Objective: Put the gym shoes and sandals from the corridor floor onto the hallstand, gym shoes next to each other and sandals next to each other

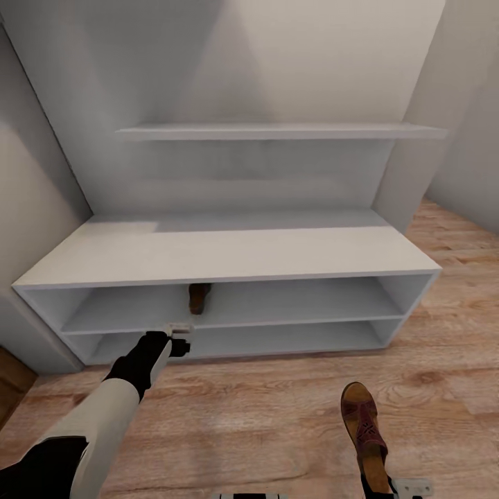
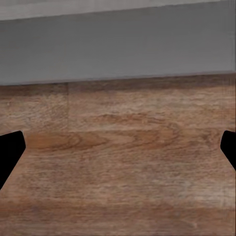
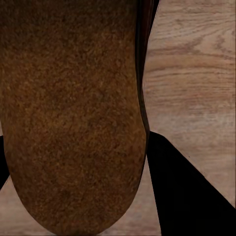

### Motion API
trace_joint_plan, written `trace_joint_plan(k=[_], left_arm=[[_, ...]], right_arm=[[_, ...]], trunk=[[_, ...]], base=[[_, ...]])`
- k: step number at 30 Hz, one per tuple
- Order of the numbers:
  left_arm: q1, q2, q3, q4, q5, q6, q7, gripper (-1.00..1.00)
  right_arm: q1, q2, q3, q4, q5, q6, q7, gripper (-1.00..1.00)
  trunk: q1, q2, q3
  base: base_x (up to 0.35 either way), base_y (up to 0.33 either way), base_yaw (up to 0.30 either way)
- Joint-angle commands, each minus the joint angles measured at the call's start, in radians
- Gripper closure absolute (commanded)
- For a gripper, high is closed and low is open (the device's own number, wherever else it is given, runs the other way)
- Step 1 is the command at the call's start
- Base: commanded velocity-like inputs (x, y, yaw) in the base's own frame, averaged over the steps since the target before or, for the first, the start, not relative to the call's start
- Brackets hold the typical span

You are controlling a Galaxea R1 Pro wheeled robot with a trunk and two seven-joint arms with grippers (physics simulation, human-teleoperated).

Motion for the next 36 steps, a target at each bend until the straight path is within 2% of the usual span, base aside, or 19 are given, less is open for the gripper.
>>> trace_joint_plan(k=[1, 7, 9, 11, 15, 20, 21, 23, 24, 25, 26, 27, 28, 29, 32, 36], left_arm=[[0.000, -0.001, 0.005, -0.001, -0.008, 0.004, -0.002, -1.00], [0.001, 0.004, 0.005, -0.001, -0.008, -0.002, -0.003, -1.00], [0.006, 0.013, 0.004, -0.001, -0.006, -0.009, -0.005, -1.00], [0.022, 0.017, 0.005, -0.001, -0.006, -0.019, -0.006, -1.00], [0.097, 0.042, 0.007, 0.000, 0.001, -0.118, -0.038, -1.00], [0.181, 0.094, 0.008, 0.001, 0.027, -0.236, -0.167, -1.00], [0.209, 0.114, 0.008, 0.001, 0.040, -0.273, -0.209, -1.00], [0.237, 0.135, 0.009, 0.001, 0.058, -0.315, -0.251, -1.00], [0.267, 0.156, 0.009, 0.001, 0.080, -0.364, -0.295, -1.00], [0.327, 0.194, 0.010, 0.005, 0.133, -0.476, -0.389, -1.00], [0.351, 0.209, 0.011, 0.008, 0.155, -0.524, -0.431, -1.00], [0.394, 0.232, 0.012, 0.012, 0.192, -0.604, -0.504, -1.00], [0.413, 0.241, 0.013, 0.013, 0.208, -0.638, -0.534, -1.00], [0.464, 0.261, 0.014, 0.018, 0.241, -0.719, -0.604, -1.00], [0.530, 0.275, 0.014, 0.024, 0.266, -0.795, -0.658, -1.00], [0.592, 0.280, 0.015, 0.027, 0.283, -0.846, -0.676, -1.00]], right_arm=[[-0.001, 0.001, -0.008, 0.000, 0.003, -0.002, 0.009, 1.00], [-0.001, 0.001, -0.008, 0.000, 0.003, -0.002, 0.009, 1.00], [-0.001, 0.001, -0.008, 0.000, 0.003, -0.002, 0.009, 1.00], [-0.001, 0.001, -0.007, 0.000, 0.003, -0.002, 0.009, 1.00], [0.000, 0.001, -0.007, 0.000, 0.003, -0.002, 0.009, 1.00], [-0.001, 0.001, -0.007, 0.000, 0.003, -0.002, 0.010, 1.00], [-0.001, 0.001, -0.007, 0.000, 0.003, -0.002, 0.010, 1.00], [-0.001, 0.001, -0.007, 0.000, 0.003, -0.002, 0.010, 1.00], [-0.001, 0.001, -0.007, 0.000, 0.003, -0.002, 0.010, 1.00], [-0.001, 0.001, -0.007, 0.000, 0.003, -0.002, 0.010, 1.00], [-0.001, 0.001, -0.007, 0.000, 0.003, -0.002, 0.010, 1.00], [-0.001, 0.001, -0.007, 0.000, 0.003, -0.002, 0.010, 1.00], [-0.001, 0.001, -0.007, -0.001, 0.003, -0.002, 0.010, 1.00], [-0.001, 0.001, -0.007, -0.001, 0.003, -0.002, 0.011, 1.00], [-0.001, 0.001, -0.007, -0.001, 0.003, -0.002, 0.010, 1.00], [-0.001, 0.001, -0.007, -0.004, 0.002, -0.002, 0.012, 1.00]], trunk=[[-0.001, 0.000, -0.001], [-0.001, 0.000, -0.001], [-0.001, 0.000, -0.001], [-0.001, 0.000, -0.001], [-0.001, 0.000, -0.001], [-0.001, 0.000, -0.001], [-0.001, 0.000, -0.001], [-0.001, 0.000, -0.001], [-0.001, 0.000, -0.001], [-0.001, 0.000, -0.001], [-0.001, 0.000, -0.001], [-0.001, 0.000, -0.001], [-0.001, 0.000, -0.001], [-0.001, 0.000, -0.001], [-0.001, 0.000, -0.001], [-0.001, 0.000, -0.001]], base=[[-0.281, 0.214, 0.000], [-0.279, 0.218, 0.000], [-0.278, 0.220, 0.000], [-0.275, 0.223, 0.000], [-0.241, 0.237, 0.000], [-0.220, 0.246, 0.000], [-0.224, 0.247, 0.000], [-0.225, 0.246, 0.000], [-0.227, 0.246, 0.000], [-0.228, 0.246, 0.000], [-0.228, 0.246, 0.000], [-0.228, 0.246, 0.000], [-0.229, 0.246, 0.000], [-0.229, 0.246, 0.000], [-0.229, 0.246, 0.000], [-0.224, 0.246, 0.000]])
